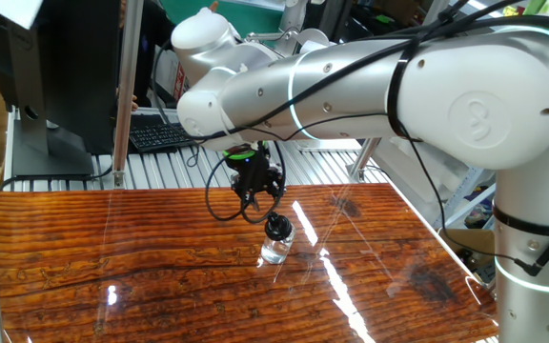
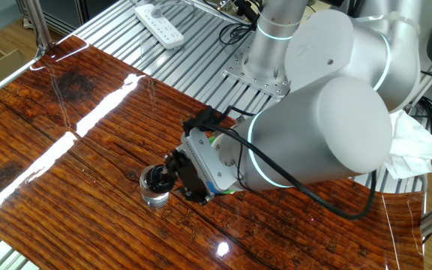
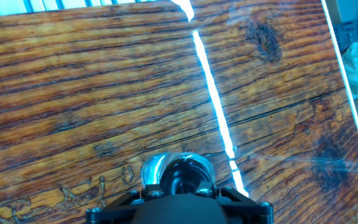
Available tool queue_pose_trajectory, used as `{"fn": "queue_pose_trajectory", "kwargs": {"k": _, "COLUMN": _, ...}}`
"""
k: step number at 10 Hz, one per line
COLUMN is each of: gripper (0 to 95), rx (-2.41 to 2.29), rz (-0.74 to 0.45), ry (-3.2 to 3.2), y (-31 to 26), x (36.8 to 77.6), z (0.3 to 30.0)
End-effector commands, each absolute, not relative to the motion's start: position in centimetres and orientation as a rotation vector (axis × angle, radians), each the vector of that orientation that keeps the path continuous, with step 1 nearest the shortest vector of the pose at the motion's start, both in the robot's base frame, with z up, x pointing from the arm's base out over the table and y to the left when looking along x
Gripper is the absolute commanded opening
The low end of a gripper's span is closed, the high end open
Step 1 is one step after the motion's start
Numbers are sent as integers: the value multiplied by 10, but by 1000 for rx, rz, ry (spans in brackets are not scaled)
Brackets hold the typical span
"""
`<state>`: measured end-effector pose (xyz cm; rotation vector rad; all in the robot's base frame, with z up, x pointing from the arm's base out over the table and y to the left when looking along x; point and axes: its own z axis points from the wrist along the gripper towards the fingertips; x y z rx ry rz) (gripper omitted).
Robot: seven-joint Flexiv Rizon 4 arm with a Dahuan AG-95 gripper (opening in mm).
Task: Screw the lid onto the jar
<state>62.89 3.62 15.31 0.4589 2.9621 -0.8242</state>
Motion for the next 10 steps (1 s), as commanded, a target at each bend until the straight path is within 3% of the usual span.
{"fn": "queue_pose_trajectory", "kwargs": {"k": 1, "gripper": 380, "rx": 447, "rz": -819, "ry": 2966, "y": 34, "x": 629, "z": 151}}
{"fn": "queue_pose_trajectory", "kwargs": {"k": 4, "gripper": 380, "rx": 450, "rz": -819, "ry": 2965, "y": 34, "x": 629, "z": 151}}
{"fn": "queue_pose_trajectory", "kwargs": {"k": 5, "gripper": 190, "rx": 450, "rz": -819, "ry": 2965, "y": 34, "x": 629, "z": 150}}
{"fn": "queue_pose_trajectory", "kwargs": {"k": 9, "gripper": 190, "rx": 449, "rz": -815, "ry": 2958, "y": 33, "x": 630, "z": 145}}
{"fn": "queue_pose_trajectory", "kwargs": {"k": 10, "gripper": 380, "rx": 450, "rz": -816, "ry": 2958, "y": 33, "x": 630, "z": 145}}
